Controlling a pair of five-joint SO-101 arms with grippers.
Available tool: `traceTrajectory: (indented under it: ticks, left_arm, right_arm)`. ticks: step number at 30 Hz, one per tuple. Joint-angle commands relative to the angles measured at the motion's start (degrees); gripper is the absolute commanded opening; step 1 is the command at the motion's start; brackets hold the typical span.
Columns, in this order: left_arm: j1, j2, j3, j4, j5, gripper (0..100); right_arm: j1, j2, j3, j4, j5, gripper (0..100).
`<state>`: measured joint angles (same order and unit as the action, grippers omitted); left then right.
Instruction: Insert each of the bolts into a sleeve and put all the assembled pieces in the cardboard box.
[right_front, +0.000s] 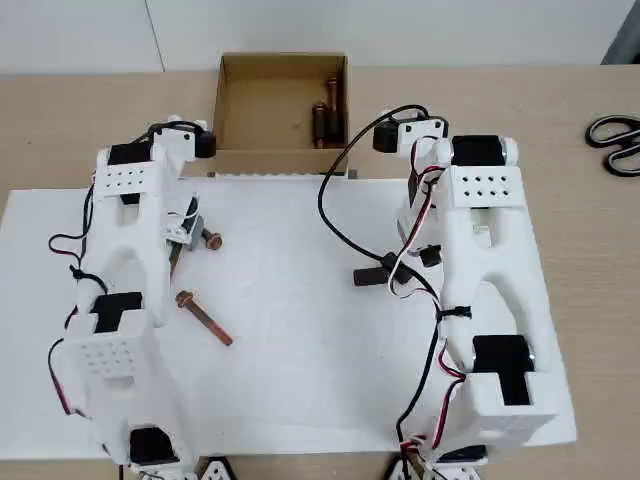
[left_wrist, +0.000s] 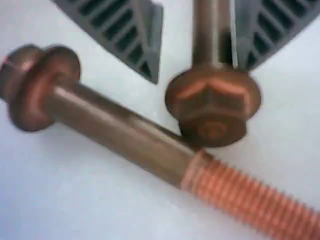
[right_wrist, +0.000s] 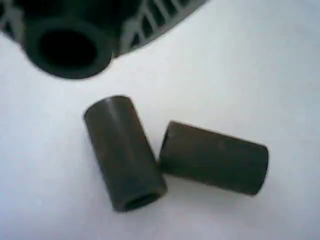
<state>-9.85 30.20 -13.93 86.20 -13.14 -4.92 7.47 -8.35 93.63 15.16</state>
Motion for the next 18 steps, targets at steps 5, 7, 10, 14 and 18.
traceTrajectory:
  ticks: [5,7,10,14,18]
  left_arm:
    - [0.18,-0.44,-2.07,-3.25,-0.35,9]
    - [0.26,-0.44,-2.07,-3.34,-0.35,6]
    - [0.26,-0.35,-1.89,-3.34,-0.35,2]
    - [0.09,2.37,-2.15,-3.25,-0.35,1]
    - [0.09,6.24,-2.15,-3.25,-0.35,1]
  right_arm:
    - [0.31,-3.30,-0.35,-0.22,0.09,0.6]
    - [0.31,-3.30,-0.35,-0.22,0.09,0.6]
    - [0.31,-3.30,-0.35,-0.13,0.09,0.6]
    - [0.31,-3.30,-0.35,-0.13,0.09,0.6]
    - [0.31,-3.30,-0.35,-0.04,0.09,0.6]
